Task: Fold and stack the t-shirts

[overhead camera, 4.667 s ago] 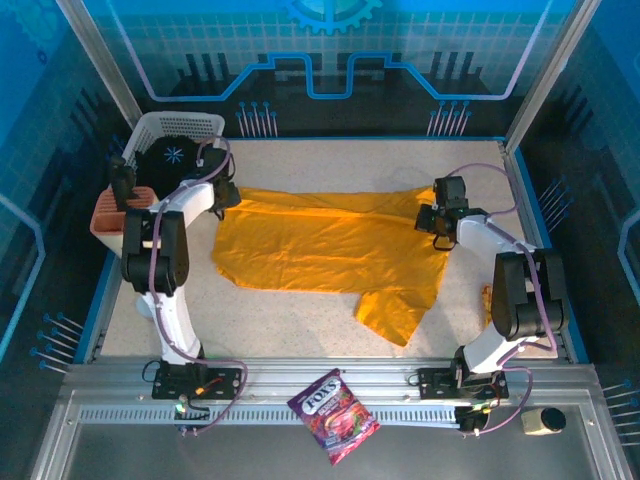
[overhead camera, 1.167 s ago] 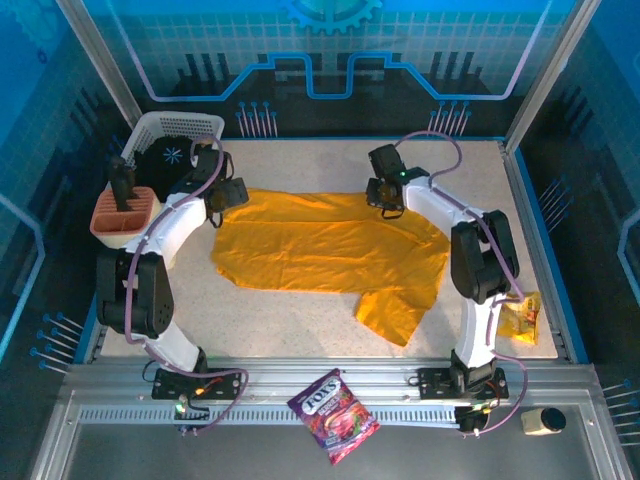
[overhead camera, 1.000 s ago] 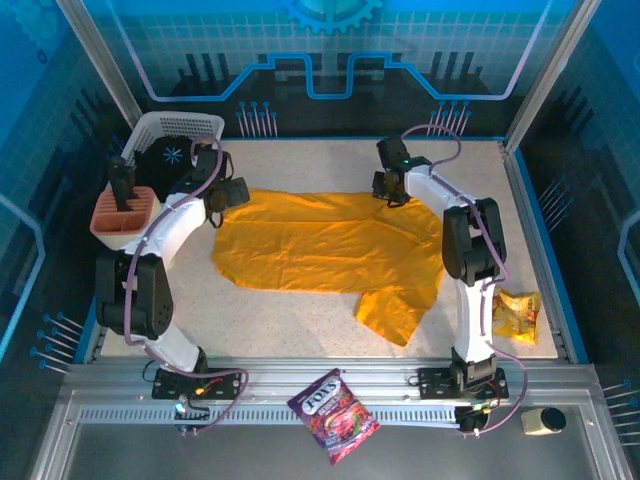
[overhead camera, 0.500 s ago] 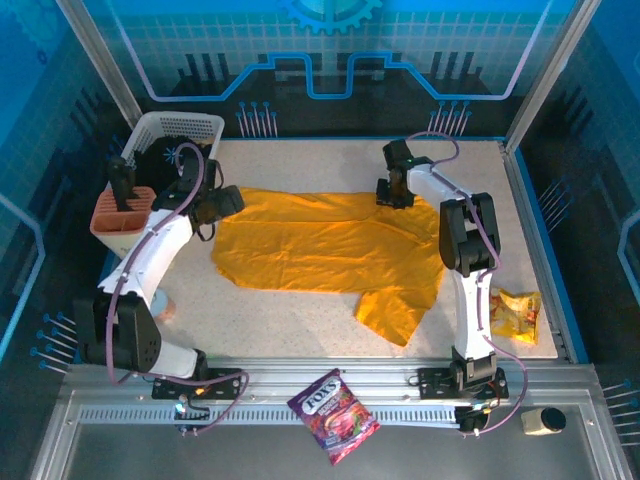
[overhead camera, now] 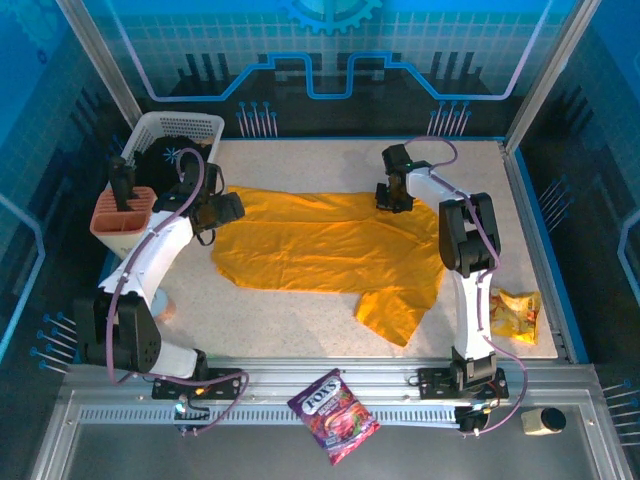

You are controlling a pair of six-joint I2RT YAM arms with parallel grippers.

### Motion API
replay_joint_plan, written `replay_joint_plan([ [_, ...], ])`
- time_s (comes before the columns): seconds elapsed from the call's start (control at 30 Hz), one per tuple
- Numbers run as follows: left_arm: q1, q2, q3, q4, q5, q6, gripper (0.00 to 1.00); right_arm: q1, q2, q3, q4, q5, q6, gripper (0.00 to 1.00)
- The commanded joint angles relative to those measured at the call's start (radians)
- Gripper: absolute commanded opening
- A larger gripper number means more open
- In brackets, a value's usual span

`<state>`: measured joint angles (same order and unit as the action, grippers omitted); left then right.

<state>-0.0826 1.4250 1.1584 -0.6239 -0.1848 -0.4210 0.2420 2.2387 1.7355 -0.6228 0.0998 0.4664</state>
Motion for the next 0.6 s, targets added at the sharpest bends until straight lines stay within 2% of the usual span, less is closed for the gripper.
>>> replay_joint_plan([
  [0.0, -0.005, -0.021, 0.0, -0.015, 0.022, -0.016, 0.8, 0.013, -0.064, -0.012, -0.011, 0.003, 0.0, 0.16],
  [0.33, -0.009, -0.028, -0.003, -0.009, 0.03, -0.018, 0.8, 0.043, -0.135, -0.059, -0.001, 0.036, 0.009, 0.13],
  [0.57, -0.012, -0.042, -0.017, -0.011, 0.031, -0.021, 0.8, 0.074, -0.192, -0.13, 0.011, 0.037, 0.061, 0.0],
])
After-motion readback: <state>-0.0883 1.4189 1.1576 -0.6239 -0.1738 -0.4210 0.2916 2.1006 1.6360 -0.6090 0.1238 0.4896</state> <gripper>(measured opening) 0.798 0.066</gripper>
